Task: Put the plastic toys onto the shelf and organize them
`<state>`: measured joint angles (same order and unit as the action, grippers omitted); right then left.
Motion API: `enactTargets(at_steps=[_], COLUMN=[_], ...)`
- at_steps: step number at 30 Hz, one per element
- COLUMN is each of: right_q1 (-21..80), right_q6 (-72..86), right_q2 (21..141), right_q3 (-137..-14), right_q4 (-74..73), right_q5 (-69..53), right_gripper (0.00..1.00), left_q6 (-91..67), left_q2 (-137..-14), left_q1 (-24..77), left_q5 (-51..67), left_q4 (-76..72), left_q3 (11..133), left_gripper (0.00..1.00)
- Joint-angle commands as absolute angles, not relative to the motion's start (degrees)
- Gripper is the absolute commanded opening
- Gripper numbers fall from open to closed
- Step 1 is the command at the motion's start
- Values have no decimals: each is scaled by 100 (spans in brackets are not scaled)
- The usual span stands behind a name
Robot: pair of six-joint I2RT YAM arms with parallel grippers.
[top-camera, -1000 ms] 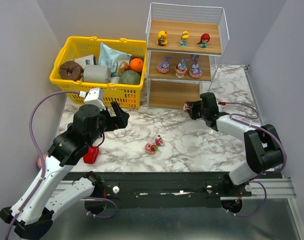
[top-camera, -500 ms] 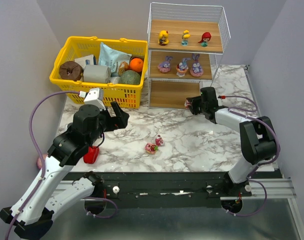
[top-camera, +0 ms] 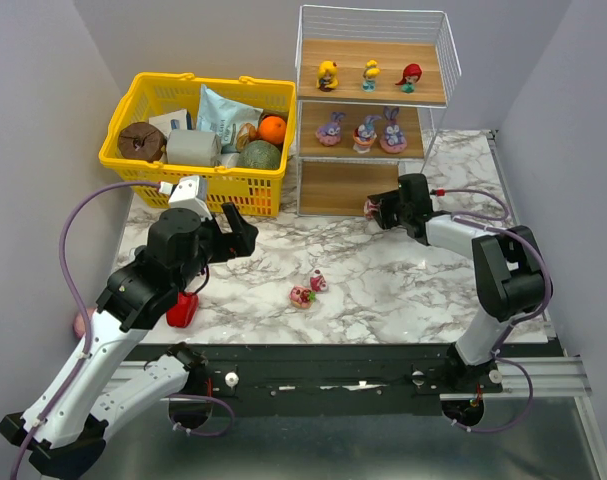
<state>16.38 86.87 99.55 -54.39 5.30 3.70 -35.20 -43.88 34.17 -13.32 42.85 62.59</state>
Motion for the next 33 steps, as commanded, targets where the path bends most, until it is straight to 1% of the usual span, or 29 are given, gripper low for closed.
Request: enactTargets(at_steps=[1, 4, 10, 14, 19, 23, 29, 30, 33], right_q1=[1608, 1600, 1608, 1608, 1608, 1608, 1608, 1608, 1608], right_q6=[8613, 8613, 8657, 8727, 8982, 9158, 9255, 9246, 9088], right_q2=[10134, 10125, 10090, 10090, 10195, 10292, 10336, 10327, 10231], right_q3=[-5537, -5528, -5502, -5441, -5388, -5405, -5379, -5370, -5318], right_q4=[729, 729, 729, 773, 1001, 1081, 1107, 1116, 1265], right_q5=[457, 518, 615, 729, 782, 800, 914, 923, 853], right_gripper=[64, 70, 73, 71, 63, 60, 60, 61, 68], left_q6=[-3533, -3533, -3560, -3560, -3542, -3533, -3525, -3524, -3524], left_q2=[-4377, -4386, -4403, -4412, -4456, -4491, -4518, -4518, -4526], left_q1=[3384, 3384, 3384, 3384, 3384, 3384, 3375, 3375, 3375], left_q5=[-1433, -1424, -1424, -1424, -1415, -1398, -1406, -1406, -1406], left_q4=[4315, 4315, 4307, 4307, 4298, 4280, 4289, 4289, 4280], left_q3=[6390, 6390, 6372, 6372, 6372, 6381, 6398, 6398, 6398], left_gripper=[99, 99, 99, 99, 99, 99, 99, 99, 99])
